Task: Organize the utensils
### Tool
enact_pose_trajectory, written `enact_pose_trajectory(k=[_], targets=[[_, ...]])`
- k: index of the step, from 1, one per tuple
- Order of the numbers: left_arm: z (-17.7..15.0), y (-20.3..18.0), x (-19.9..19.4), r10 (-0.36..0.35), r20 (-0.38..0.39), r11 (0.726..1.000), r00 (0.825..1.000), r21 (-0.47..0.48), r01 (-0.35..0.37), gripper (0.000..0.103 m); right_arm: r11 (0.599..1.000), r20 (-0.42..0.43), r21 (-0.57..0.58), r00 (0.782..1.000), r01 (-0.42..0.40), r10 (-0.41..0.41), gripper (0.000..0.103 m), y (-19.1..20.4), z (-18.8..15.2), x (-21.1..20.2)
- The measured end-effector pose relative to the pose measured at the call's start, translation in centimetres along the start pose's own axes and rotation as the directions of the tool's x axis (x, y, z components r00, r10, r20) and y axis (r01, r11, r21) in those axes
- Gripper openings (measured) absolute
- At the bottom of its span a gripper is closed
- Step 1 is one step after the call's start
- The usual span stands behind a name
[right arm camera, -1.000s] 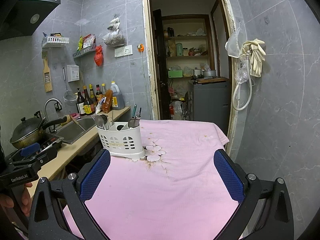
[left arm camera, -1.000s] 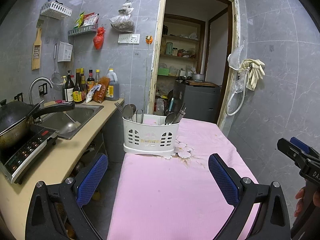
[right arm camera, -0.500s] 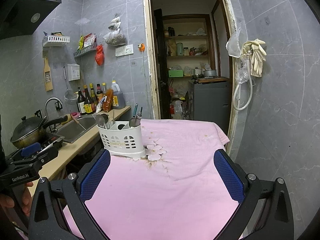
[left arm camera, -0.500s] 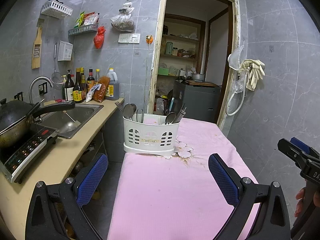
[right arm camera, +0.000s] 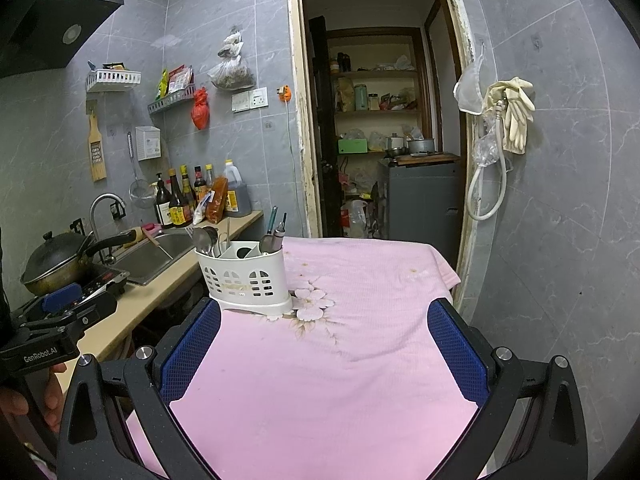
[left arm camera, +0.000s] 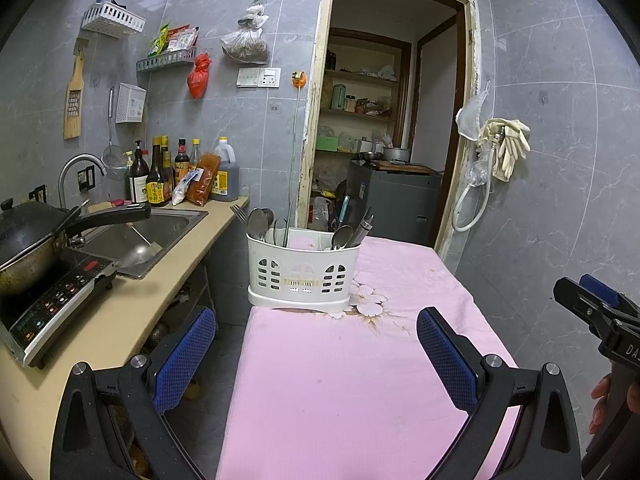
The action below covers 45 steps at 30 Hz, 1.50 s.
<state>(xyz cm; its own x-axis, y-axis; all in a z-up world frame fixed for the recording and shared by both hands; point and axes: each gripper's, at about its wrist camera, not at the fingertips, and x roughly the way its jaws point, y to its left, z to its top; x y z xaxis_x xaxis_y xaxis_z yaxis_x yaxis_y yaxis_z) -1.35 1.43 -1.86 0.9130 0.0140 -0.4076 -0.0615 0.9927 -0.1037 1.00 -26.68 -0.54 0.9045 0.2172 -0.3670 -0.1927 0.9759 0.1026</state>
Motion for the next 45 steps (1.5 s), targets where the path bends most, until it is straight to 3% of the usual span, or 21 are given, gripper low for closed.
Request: enact_pose_trajectory(k=[23,31,45], targets=[[-0.08,-0.12,0.21,-0.017,0.008,1.000,1.000,0.011,0.017,0.102,1.000,-0.005,-0.006,1.000,0.002,-0.002,0.102,-0.14,-0.21,0.08],[0.24,-0.34,0.13,-0.060,0.017,0.998,0.998,0.012,0.060,0.102,1.000,-0.003,-0.008,1.000,0.004,-0.004,0.102,-0.14,-0.47,0.04],[0.45,0.38,0.72,-0.040,0.006,0.999,0.999,0.004,0.040,0.102,1.000,-0.016,-0.001,1.000,0.025,-0.025,0.102,-0.58,-0.09,0.58]])
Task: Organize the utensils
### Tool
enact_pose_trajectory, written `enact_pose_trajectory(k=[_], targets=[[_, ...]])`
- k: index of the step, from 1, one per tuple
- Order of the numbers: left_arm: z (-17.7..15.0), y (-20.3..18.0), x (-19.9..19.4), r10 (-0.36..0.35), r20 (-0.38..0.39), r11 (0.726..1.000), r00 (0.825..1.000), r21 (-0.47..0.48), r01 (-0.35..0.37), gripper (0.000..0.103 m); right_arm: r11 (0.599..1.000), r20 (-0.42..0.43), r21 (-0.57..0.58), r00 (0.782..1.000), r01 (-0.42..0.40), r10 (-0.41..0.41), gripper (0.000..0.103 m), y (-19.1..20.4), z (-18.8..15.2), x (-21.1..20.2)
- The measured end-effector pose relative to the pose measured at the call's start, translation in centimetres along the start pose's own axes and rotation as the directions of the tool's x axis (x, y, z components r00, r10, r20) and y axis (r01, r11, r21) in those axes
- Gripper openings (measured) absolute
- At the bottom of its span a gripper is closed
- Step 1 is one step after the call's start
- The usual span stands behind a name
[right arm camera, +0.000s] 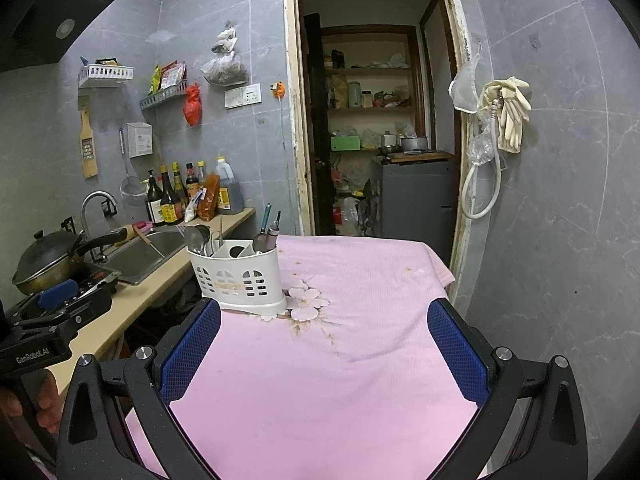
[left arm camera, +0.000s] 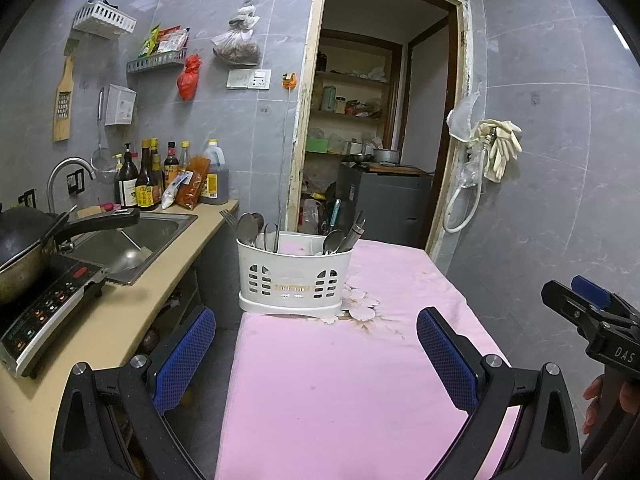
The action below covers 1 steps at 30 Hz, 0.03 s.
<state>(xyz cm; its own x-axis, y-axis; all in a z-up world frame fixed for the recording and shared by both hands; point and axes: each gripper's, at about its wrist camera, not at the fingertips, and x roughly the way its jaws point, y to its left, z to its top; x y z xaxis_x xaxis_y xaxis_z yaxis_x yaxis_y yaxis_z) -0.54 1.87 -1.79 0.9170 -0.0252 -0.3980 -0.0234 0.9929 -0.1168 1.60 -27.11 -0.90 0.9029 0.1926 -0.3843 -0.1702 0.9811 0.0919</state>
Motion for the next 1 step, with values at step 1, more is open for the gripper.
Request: enact_pose_trajectory(k=[1], targets=[[-0.05,0.08,0.04,0.001,-0.002,1.000,1.000,-0.001,-0.001,0.102,1.000,-0.003,0.000,1.000,0.001,-0.001,0.102,-0.07,-0.06,0.06]])
